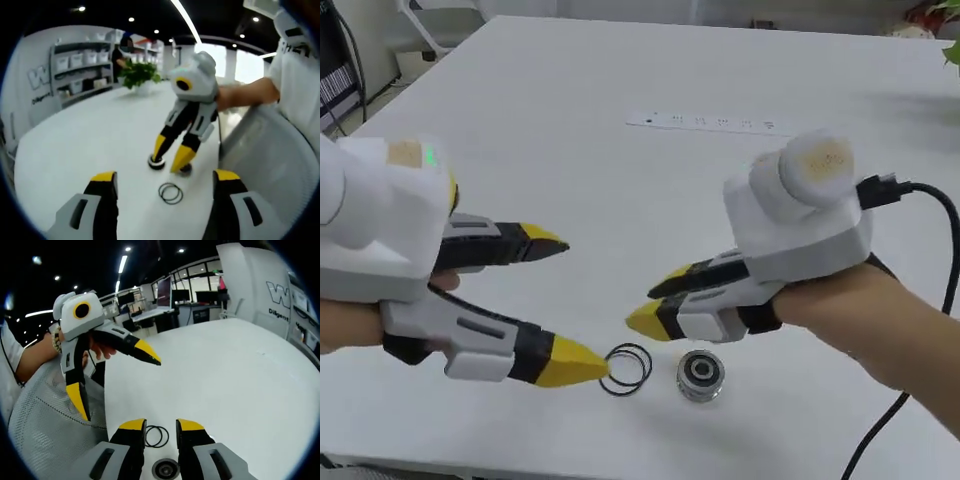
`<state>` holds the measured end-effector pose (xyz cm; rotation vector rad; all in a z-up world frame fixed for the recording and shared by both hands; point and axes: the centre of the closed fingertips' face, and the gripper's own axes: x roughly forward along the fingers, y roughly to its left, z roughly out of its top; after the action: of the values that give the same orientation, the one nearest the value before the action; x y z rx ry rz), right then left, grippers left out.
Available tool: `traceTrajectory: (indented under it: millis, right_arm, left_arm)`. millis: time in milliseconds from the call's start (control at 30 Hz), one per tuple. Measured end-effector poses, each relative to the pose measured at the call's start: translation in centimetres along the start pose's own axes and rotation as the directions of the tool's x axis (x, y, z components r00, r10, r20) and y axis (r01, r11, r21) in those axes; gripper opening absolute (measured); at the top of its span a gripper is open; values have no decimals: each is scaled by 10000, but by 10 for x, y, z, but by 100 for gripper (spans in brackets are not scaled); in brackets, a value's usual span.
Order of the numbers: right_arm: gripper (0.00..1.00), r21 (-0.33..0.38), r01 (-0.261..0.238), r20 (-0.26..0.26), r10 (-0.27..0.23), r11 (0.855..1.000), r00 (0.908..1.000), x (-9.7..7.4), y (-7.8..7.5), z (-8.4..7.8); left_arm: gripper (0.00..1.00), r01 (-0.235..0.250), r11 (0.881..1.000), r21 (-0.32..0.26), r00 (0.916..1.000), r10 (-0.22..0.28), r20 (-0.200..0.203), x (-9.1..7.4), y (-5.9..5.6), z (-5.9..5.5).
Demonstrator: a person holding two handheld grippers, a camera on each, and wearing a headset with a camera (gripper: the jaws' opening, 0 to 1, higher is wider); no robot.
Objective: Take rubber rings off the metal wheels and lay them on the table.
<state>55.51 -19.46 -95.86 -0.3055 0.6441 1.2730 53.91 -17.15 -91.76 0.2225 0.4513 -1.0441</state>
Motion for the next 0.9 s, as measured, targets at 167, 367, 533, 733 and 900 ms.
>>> traceTrajectory:
  millis: [167,367,533,733,900]
  right_arm:
    - [26,-554,168,231,-155,9983,9996,-11,-9,4]
    - [23,-104,561,534,-555,9984,9970,-24,-32,-4]
    - [22,475,836,666,-867,9954,9940,-31,-47,-18]
    - [23,969,963,462,-1011,9906,9938,-32,-59,-44]
    - [24,1365,970,232,-1011,9859,9946,-27,-62,-62]
  left_arm:
    - [78,40,9994,346,9999,-44,135,5,1,16]
    - [73,89,9984,559,9997,-100,202,12,12,24]
    - [72,208,9965,814,9991,-238,356,25,19,35]
    - [66,349,9911,1286,9979,-417,504,44,22,46]
    - [59,535,9865,1547,9962,-635,603,70,18,51]
